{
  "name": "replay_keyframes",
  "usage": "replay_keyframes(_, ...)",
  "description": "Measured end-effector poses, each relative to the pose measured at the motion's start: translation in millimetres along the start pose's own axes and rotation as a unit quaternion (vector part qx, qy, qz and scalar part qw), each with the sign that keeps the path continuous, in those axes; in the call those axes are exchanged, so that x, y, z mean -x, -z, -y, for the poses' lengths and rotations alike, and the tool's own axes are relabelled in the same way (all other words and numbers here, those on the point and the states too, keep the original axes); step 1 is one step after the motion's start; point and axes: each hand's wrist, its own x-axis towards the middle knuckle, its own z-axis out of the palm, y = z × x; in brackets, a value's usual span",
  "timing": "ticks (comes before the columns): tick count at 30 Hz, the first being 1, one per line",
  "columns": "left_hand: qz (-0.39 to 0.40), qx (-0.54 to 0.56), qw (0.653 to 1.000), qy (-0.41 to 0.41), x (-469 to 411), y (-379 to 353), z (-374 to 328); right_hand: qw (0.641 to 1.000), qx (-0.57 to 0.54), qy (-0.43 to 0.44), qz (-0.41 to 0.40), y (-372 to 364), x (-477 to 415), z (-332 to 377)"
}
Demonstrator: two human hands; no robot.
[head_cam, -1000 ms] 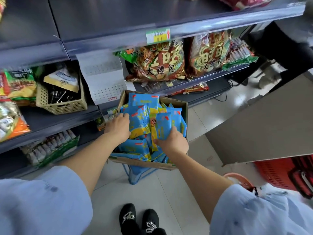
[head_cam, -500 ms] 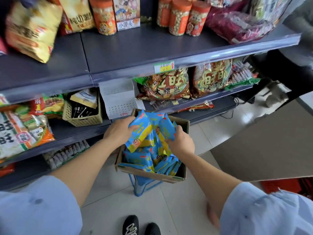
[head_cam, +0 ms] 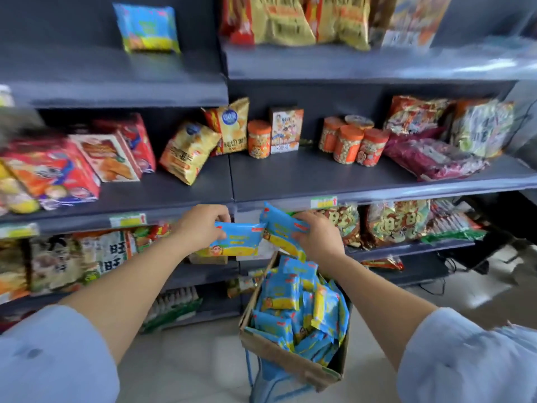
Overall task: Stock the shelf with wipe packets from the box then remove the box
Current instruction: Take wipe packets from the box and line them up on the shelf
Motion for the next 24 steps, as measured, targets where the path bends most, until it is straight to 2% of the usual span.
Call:
replay_keyframes(6, -0.104, -0.019, 0.994, -0.021, 29, 89, 27, 0.995, -0.006, 0.1, -0.026, 40, -19, 78)
replay_keyframes(14, -0.196, -0.04, 0.978, -0.052, 53, 195, 62, 0.972, -0.018, 0.21, -0.101, 81, -39, 191)
replay_keyframes(21, -0.237, -0.015, 0.968, -0.081, 56, 265, 87, 0.953, -0.06, 0.237, -0.179, 101, -57, 275)
replay_keyframes(24, -0.255, 0.0, 0.963, -0.092, 53, 287, 96, 0.952, -0.075, 0.219, -0.201, 104, -69, 301)
